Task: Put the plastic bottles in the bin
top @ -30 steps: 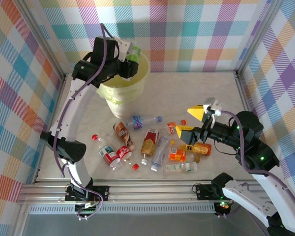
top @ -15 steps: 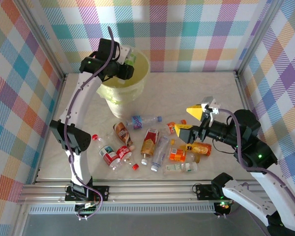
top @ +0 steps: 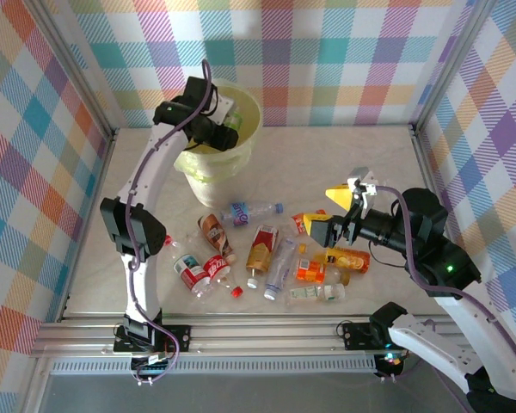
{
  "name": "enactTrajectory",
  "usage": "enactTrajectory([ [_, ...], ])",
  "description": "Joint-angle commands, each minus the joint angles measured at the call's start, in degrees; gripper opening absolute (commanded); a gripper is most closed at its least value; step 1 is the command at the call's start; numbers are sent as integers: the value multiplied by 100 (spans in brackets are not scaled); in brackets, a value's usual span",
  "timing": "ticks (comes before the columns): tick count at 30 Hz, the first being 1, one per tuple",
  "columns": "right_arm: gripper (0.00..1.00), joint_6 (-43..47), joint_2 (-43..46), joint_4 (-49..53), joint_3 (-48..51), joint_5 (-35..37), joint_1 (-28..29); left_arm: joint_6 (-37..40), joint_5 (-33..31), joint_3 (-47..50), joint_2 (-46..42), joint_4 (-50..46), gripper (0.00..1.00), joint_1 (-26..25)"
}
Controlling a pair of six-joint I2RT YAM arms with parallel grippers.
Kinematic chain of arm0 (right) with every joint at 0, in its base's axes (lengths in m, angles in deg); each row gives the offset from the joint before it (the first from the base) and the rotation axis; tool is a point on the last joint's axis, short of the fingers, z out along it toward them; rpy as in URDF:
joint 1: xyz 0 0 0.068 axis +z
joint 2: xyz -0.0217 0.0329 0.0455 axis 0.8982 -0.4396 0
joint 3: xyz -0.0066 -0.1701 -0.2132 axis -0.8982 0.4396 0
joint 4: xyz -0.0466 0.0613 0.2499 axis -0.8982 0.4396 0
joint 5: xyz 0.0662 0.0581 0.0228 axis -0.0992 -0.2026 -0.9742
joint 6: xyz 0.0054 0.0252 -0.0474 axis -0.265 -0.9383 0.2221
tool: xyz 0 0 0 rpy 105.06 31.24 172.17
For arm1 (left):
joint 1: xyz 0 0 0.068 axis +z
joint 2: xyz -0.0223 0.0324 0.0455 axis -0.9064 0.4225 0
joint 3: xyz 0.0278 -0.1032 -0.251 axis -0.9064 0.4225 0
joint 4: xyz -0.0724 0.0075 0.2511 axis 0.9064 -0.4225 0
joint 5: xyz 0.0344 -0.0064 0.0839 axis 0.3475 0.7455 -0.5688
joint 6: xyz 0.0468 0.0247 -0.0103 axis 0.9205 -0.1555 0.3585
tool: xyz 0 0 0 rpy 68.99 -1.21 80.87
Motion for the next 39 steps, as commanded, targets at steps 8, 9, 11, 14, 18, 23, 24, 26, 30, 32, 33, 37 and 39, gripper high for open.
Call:
enactTrajectory([
  [8,100,-73,-21,62,63,198,32,-67,261,-106,84,-223,67,105],
  [9,100,-77,-25,65,71,207,37,-75,264,-122,78,-216,68,106],
  [11,100,-100,-35,62,96,239,37,-92,246,-130,42,-204,72,114],
  [14,100,-121,-30,79,133,275,37,-144,288,-140,-21,-194,77,122],
  [18,100,-156,-33,103,176,328,37,-233,321,-215,-94,-179,81,141],
  [23,100,-209,-25,140,262,493,37,-420,422,-282,-351,-16,83,150],
  [24,100,-234,-25,168,278,545,37,-477,420,-283,-407,35,83,150],
  [26,100,-293,-34,201,322,675,37,-624,438,-283,-536,164,84,154],
  [30,100,-358,-43,285,384,786,37,-901,570,-256,-767,362,89,158],
  [32,100,-385,-34,320,410,823,38,-1050,611,-228,-916,461,91,157],
  [33,100,-393,-13,336,422,837,37,-1108,639,-196,-991,516,92,158],
  [37,100,-521,-56,565,365,1081,37,-1379,948,204,-1431,837,100,158],
  [39,100,-619,-125,795,295,1287,37,-1475,1227,460,-1700,973,100,158],
])
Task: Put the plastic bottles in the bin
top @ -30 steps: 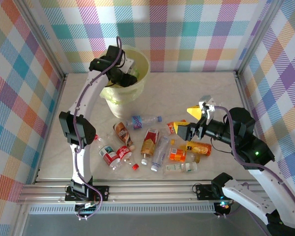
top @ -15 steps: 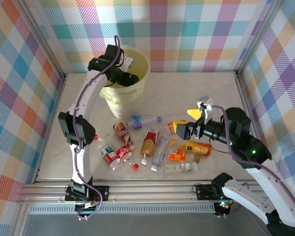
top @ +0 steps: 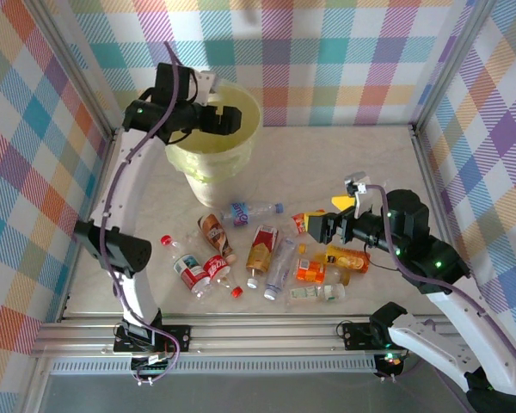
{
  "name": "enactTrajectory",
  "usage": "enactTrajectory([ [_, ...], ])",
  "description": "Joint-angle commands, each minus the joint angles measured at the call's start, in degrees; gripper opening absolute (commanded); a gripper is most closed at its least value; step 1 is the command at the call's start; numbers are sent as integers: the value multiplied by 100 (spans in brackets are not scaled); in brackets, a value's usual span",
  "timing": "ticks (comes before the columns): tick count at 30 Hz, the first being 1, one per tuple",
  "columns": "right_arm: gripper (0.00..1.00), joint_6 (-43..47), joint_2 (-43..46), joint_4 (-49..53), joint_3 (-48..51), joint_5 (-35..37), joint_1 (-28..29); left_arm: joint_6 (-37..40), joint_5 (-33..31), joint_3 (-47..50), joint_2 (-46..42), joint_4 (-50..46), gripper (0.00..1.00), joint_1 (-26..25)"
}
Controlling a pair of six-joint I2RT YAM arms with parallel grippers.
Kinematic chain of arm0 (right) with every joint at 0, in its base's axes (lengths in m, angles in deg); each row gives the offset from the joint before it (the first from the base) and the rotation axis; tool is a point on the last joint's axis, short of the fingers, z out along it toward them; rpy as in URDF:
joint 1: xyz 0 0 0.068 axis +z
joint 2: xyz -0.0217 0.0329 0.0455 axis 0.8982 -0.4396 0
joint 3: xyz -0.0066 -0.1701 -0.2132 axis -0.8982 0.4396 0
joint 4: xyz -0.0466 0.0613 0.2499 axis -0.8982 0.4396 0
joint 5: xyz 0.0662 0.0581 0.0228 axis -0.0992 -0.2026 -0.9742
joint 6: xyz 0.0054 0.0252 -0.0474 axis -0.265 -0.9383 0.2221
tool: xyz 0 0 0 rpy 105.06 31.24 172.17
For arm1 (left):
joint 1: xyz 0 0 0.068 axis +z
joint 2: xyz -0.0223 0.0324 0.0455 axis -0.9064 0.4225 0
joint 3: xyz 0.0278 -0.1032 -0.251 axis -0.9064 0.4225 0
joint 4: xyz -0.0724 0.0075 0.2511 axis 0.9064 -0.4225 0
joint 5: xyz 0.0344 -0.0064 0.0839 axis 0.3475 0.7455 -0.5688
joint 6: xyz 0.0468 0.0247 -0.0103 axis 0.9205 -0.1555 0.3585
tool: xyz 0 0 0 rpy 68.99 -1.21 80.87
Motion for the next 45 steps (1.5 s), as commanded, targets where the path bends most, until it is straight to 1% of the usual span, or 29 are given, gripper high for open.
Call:
enactTrajectory([
  [1,100,-250,-84,424,-119,375,32,-363,595,424,-553,389,100,75],
  [7,100,-596,-156,989,-157,824,32,-758,1443,1913,-1676,1047,100,-63],
  [11,100,-725,-261,1387,-182,1046,32,-639,1770,2627,-2292,1187,100,-447],
  [15,100,-928,-425,1733,-203,1142,37,-413,2063,3194,-2659,1164,100,-929],
  [17,100,-938,-519,1851,-168,1133,32,-331,2114,3579,-2843,1303,100,-1243],
  [19,100,-1076,-677,2032,-176,1252,31,-339,1925,3918,-2993,1494,100,-1554],
  [21,100,-1320,-861,2192,-209,1363,32,-348,1885,4142,-3059,1613,100,-1807],
  [23,100,-1660,-1006,2209,-202,1432,29,-401,1659,4226,-3046,1587,100,-2082],
  [28,100,-2519,-1345,1734,10,1619,15,-487,1425,4245,-2833,1287,100,-2415],
  [30,100,-2913,-1541,1515,95,1693,-40,-804,1256,4385,-2785,1398,100,-2455],
  [32,100,-3207,-1753,1228,178,1660,-114,-970,1297,4512,-2685,1415,100,-2462],
  [36,100,-3816,-2074,663,364,1664,-298,-1039,1375,4699,-2617,1473,100,-2481],
  [39,100,-4252,-2314,226,537,1676,-452,-942,1517,5011,-2689,1807,100,-2534],
  [41,100,-4540,-2503,-35,637,1672,-574,-714,1673,5159,-2748,1948,100,-2616],
  [43,100,-4741,-2667,-325,755,1689,-663,-489,1449,5088,-2726,1736,100,-2741],
  [45,100,-4958,-2846,-552,839,1694,-739,-413,1486,4989,-2640,1591,100,-2756],
])
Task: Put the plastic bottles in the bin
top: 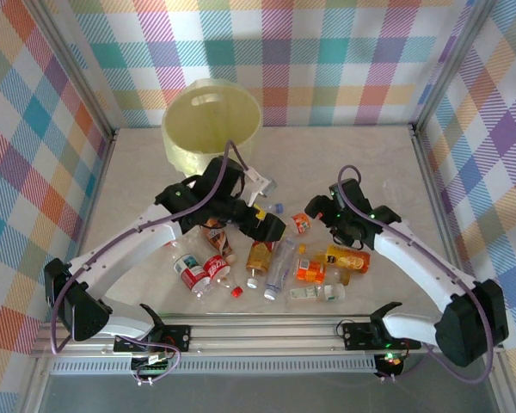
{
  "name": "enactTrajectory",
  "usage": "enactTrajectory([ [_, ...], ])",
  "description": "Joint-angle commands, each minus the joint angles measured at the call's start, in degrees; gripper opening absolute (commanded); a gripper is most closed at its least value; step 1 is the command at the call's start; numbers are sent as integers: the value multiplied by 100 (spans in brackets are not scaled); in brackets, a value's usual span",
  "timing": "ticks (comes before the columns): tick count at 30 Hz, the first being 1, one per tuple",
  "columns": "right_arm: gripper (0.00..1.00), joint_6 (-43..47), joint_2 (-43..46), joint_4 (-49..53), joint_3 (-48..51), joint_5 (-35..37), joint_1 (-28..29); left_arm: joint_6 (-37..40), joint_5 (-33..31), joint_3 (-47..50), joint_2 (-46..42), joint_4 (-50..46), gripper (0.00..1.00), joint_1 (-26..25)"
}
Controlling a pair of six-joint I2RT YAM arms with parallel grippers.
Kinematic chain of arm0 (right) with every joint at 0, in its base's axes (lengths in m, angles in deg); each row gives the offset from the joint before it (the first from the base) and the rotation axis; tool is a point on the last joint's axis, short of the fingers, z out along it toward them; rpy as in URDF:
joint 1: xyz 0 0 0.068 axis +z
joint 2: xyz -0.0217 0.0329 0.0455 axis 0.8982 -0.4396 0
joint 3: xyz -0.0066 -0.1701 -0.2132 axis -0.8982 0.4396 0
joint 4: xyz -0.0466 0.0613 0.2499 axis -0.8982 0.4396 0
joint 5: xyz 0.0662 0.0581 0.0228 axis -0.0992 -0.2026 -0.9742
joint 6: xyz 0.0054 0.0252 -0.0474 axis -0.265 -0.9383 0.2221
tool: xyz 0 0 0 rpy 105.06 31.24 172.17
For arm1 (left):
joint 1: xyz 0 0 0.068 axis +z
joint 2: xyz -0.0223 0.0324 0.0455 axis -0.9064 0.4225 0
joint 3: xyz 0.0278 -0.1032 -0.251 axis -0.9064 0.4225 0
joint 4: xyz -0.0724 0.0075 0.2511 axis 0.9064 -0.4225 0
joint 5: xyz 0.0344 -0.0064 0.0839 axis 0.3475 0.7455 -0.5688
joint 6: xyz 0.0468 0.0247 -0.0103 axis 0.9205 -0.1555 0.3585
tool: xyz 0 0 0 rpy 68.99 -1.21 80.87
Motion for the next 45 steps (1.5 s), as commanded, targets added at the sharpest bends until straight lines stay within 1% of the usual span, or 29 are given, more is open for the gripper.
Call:
enactTrajectory([
  [1,100,-712,-236,-719,145,109,-115,282,105,-147,-1,-14,100,-121],
  [4,99,-1058,-483,-1003,243,228,-153,244,218,-83,-39,155,100,-114],
  [8,88,-1304,-826,-1374,266,350,-171,263,57,-61,-82,99,100,-128],
  [13,80,-1576,-1351,-1781,209,250,-171,353,-90,-79,-144,21,100,-128],
  [18,80,-1824,-1777,-2138,200,172,-171,372,-142,-78,-132,8,100,-129],
  [32,78,-2004,-2597,-2766,79,-52,-136,413,-126,-79,0,-27,100,-125],
  [45,66,-2074,-2975,-3032,-28,-113,-127,476,-176,-114,101,-123,100,-124],
])
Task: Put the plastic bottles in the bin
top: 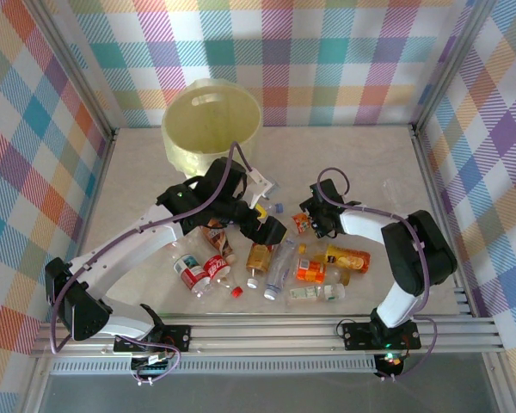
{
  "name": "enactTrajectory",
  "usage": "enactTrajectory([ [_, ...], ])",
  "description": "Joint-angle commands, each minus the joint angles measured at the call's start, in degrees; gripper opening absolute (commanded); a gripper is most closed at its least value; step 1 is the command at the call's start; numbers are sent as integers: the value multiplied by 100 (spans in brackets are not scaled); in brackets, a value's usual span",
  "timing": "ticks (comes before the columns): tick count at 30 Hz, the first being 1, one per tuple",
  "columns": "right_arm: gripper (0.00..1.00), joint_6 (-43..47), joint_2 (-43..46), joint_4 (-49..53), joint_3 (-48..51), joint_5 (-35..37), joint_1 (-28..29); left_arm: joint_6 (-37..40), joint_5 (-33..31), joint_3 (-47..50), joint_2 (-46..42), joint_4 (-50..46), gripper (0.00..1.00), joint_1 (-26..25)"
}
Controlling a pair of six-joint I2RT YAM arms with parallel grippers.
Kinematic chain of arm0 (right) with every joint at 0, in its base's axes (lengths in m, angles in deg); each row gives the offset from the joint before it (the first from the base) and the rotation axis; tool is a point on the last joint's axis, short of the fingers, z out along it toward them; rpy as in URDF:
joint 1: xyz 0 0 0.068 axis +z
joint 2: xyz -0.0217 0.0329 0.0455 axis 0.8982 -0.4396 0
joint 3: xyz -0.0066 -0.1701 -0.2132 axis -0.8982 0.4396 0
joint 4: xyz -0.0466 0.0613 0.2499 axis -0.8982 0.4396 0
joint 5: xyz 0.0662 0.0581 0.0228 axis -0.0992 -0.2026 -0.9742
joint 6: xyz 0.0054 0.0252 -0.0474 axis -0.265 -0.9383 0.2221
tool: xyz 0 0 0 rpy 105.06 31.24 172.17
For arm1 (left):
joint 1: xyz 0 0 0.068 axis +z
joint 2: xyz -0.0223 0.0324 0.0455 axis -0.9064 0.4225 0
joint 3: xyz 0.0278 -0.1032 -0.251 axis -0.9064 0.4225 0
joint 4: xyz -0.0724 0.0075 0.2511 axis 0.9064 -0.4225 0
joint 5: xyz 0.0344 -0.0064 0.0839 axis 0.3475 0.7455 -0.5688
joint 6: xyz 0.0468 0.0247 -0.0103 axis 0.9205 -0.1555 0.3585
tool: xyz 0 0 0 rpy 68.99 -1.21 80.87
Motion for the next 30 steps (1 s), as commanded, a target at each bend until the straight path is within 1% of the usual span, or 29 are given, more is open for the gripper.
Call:
enactTrajectory([
  [1,66,-78,-247,-414,-142,-87,19,153,-74,-114,75,-133,100,-75],
  [12,57,73,-152,-348,-236,54,19,218,-128,-107,82,-179,100,-67],
  [18,53,340,11,-279,-304,222,3,216,-99,-98,86,-153,100,-75],
  [24,51,802,331,-50,-435,424,-37,223,-103,-88,109,-127,100,-72],
  [30,50,1624,916,221,-558,485,-121,272,-284,-145,210,-192,100,-63],
])
